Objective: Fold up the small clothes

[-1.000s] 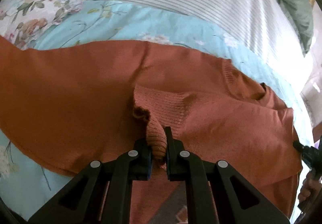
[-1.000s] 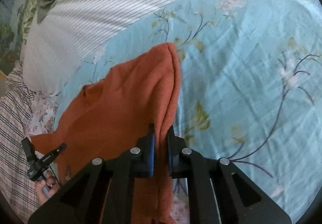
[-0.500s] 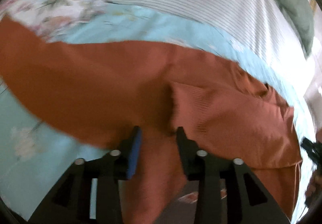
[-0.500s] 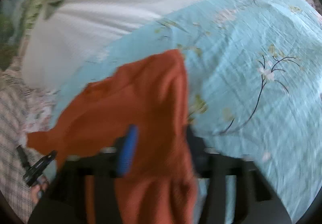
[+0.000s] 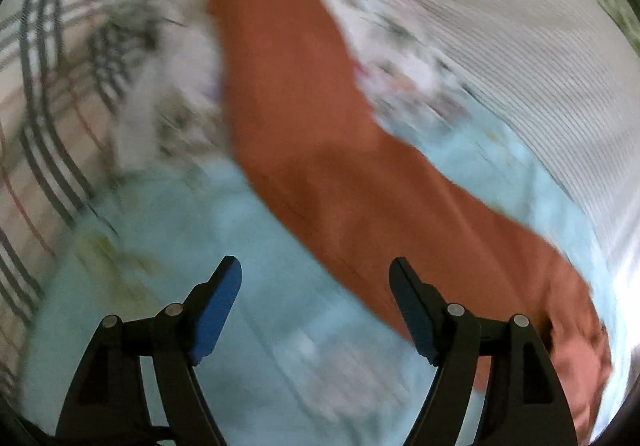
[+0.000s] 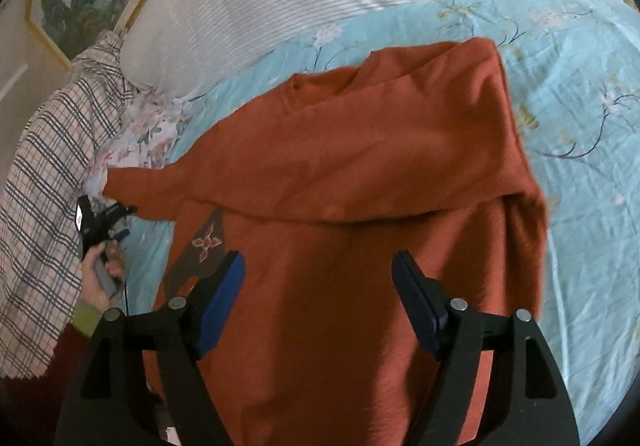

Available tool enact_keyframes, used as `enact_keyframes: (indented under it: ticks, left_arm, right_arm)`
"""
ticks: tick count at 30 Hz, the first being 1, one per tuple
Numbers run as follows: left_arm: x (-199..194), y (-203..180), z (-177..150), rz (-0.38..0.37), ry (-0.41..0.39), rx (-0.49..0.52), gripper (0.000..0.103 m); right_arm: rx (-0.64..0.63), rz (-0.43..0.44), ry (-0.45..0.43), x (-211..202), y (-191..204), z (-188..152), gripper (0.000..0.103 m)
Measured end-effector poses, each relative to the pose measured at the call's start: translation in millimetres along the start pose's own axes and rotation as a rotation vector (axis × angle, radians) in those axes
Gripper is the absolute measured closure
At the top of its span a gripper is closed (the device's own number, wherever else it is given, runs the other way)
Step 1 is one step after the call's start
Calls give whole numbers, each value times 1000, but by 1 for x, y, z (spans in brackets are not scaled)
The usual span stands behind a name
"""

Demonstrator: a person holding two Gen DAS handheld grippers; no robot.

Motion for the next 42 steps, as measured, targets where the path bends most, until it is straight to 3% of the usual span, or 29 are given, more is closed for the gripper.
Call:
enact_keyframes:
  ticks: [3,5,8,9,10,14,22,33,42]
  left_arm:
    - [10,24,31,75,-48,-6,24]
    - [16,33,46,75,-62,-23,25]
    - [21,37,66,64,-96,-20,39]
    - [22,34,71,53,-98,-5,63]
    - [23,33,73,38,-92,3,97]
    - [9,10,66,-2,-117,82,98]
    - [-33,-82,19,-185,-138,227,100]
    - [-45,-281,-120,-536,46,463,100]
    - [-19,-375,-214,-608,189,630,100]
  right_arm:
    - [-3,15,24,7,9,-5,26]
    - [-12,15,37,12,14,-5,26]
    - [-15,16,45,17,21,-6,26]
    - [-11,17,47,18,23,-6,26]
    - [-9,17,49,19,23,-6,26]
    - [-8,32,54,20,26,-11,26]
    - [23,51,25,6,18,-15,26]
    - [86,37,-21,-20,-13,-15,26]
    - [146,25,-28,-23,-34,-19,26]
Point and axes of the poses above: each gripper's, at about its wrist camera, not at the fingertips, and x roughly the way its jaws point, y to its left, z to its top, the point moved 5 cm from there along x, roughly the way its jaws point, and after that the axes turned 13 degrees about -z, right-handed, at the moved point
